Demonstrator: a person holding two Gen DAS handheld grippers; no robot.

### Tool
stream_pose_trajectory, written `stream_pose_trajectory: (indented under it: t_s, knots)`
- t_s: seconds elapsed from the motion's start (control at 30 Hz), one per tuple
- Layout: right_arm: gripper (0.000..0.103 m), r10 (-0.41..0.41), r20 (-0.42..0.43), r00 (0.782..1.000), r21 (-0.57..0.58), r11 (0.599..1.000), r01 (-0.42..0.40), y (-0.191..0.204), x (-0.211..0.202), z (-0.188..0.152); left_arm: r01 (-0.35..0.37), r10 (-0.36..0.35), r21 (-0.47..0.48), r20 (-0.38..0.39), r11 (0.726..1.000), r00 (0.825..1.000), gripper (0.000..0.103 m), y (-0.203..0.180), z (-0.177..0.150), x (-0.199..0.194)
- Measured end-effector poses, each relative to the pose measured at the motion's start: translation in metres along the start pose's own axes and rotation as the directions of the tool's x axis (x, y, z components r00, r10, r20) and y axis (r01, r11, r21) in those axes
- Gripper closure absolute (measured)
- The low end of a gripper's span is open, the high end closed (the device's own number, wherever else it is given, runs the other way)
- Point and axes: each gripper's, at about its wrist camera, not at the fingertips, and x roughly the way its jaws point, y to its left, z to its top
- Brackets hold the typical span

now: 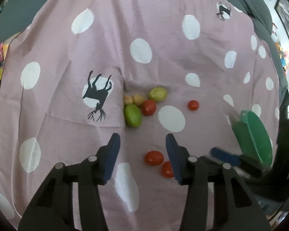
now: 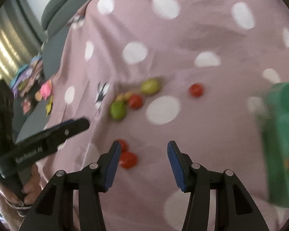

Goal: Organize fruits
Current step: 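Move the right tool back and grasp the red tomato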

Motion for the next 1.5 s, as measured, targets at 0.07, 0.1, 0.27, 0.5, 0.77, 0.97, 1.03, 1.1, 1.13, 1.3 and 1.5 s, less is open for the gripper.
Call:
stream_pose_trajectory:
  t_s: [0.07, 0.1, 0.27, 0.5, 0.77, 0.97, 1.03, 1.1, 1.13, 1.3, 1.5]
  knots:
    - [0.053, 0.015, -0.026, 1.000, -0.013, 1.000, -0.015, 0.007, 0.010, -0.004, 0.004, -0.004, -0.008, -0.006, 1.000, 1.000, 0.062, 0.003, 0.000, 0.001]
    - [0.054, 0.018, -0.035, 0.999, -0.017, 1.000, -0.019, 0.010, 0.013, -0.005, 0.010, -0.010, -0.010, -0.007, 1.000, 1.000, 0.065, 0.004, 0.000, 0.001]
    - [0.061, -0.006, -0.083, 0.997, -0.042, 0.999, 0.002, 0.020, 0.033, -0.011, 0.033, -0.034, -0.033, -0.013, 0.999, 0.999, 0.067, 0.013, 0.000, 0.002]
    - [0.071, -0.037, -0.114, 0.993, -0.048, 0.998, 0.032, 0.022, 0.045, -0.016, 0.083, -0.086, -0.060, -0.054, 0.995, 0.995, 0.067, 0.015, 0.000, 0.007]
    - [0.071, -0.049, -0.101, 0.994, 0.011, 0.999, 0.051, 0.007, 0.036, -0.015, 0.098, -0.101, -0.038, -0.083, 0.994, 0.991, 0.067, 0.004, -0.003, 0.018]
    - [0.071, -0.073, -0.069, 0.995, 0.079, 0.994, 0.079, -0.014, 0.024, -0.012, 0.074, -0.073, 0.002, -0.118, 0.997, 0.990, 0.067, -0.008, -0.009, 0.037]
    - [0.071, -0.085, -0.055, 0.995, 0.103, 0.991, 0.090, -0.021, 0.018, -0.011, 0.063, -0.060, 0.021, -0.126, 0.998, 0.990, 0.069, -0.012, -0.011, 0.042]
    - [0.071, -0.101, -0.037, 0.994, 0.124, 0.987, 0.105, -0.028, 0.012, -0.010, 0.059, -0.053, 0.039, -0.138, 0.998, 0.989, 0.071, -0.017, -0.013, 0.047]
    - [0.071, -0.107, -0.031, 0.994, 0.131, 0.985, 0.110, -0.030, 0.009, -0.009, 0.057, -0.050, 0.047, -0.143, 0.997, 0.988, 0.072, -0.019, -0.014, 0.050]
    - [0.071, -0.131, -0.005, 0.991, 0.165, 0.978, 0.130, -0.041, -0.002, -0.006, 0.013, -0.001, 0.077, -0.153, 0.997, 0.988, 0.077, -0.024, -0.019, 0.062]
    - [0.071, -0.133, 0.011, 0.991, 0.176, 0.976, 0.129, -0.043, -0.005, -0.005, -0.002, 0.012, 0.071, -0.146, 0.998, 0.989, 0.077, -0.024, -0.021, 0.066]
